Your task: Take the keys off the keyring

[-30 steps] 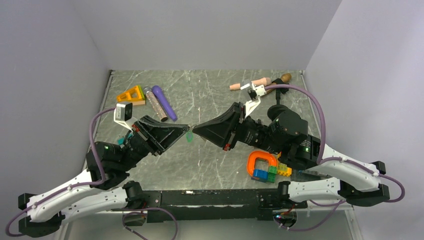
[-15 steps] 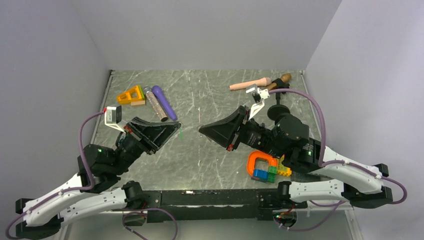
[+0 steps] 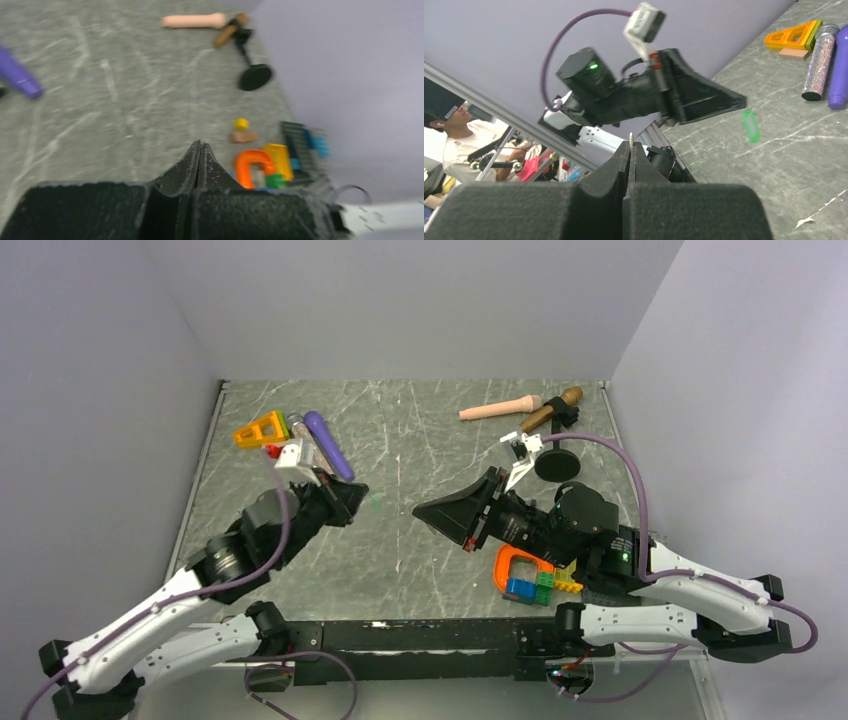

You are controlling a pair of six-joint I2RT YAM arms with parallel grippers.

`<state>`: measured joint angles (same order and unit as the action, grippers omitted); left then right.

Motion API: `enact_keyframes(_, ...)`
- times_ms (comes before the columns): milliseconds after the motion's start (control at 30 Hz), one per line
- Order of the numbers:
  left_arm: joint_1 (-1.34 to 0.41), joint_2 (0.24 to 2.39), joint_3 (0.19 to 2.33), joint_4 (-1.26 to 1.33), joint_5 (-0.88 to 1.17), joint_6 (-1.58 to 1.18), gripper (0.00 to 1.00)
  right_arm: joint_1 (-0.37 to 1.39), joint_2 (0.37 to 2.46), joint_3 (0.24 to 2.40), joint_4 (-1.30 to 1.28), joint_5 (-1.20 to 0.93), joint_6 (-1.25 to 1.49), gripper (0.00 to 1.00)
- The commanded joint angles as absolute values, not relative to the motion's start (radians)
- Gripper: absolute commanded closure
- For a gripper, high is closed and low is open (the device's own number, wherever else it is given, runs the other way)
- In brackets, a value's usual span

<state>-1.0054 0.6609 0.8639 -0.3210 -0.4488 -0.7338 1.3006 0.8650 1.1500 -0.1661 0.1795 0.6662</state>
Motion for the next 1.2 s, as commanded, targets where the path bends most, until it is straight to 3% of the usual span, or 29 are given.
enact_keyframes(0, -0.788, 0.754, 0.885, -0.418, -0.205, -0.692, 1.0, 1.305, 0.83, 1.132, -0.154, 0.209, 0.691, 1.0)
enact_keyframes(167, -0.641, 0.824, 0.83, -0.399, -0.045, -0.709, 1.0, 1.307, 0.802, 1.102, -0.159, 0.22, 0.707, 1.0)
enact_keyframes(700, -0.559, 0.978, 0.76, -0.437, -0.145, -0.606, 1.0, 1.306, 0.754, 1.05, -0.172, 0.242, 0.736, 1.0)
enact_keyframes(1033, -0.529, 1.017, 0.744, -0.417, -0.133, -0.561, 0.89, 1.306, 0.744, 1.047, -0.184, 0.253, 0.744, 1.0)
enact_keyframes(1100, -0.523, 1.017, 0.753, -0.425, -0.129, -0.553, 0.77, 1.306, 0.744, 1.049, -0.187, 0.255, 0.744, 1.0)
enact_keyframes(1167, -0.52, 0.994, 0.752, -0.416, -0.102, -0.53, 0.33, 1.305, 0.744, 1.049, -0.19, 0.258, 0.745, 1.0)
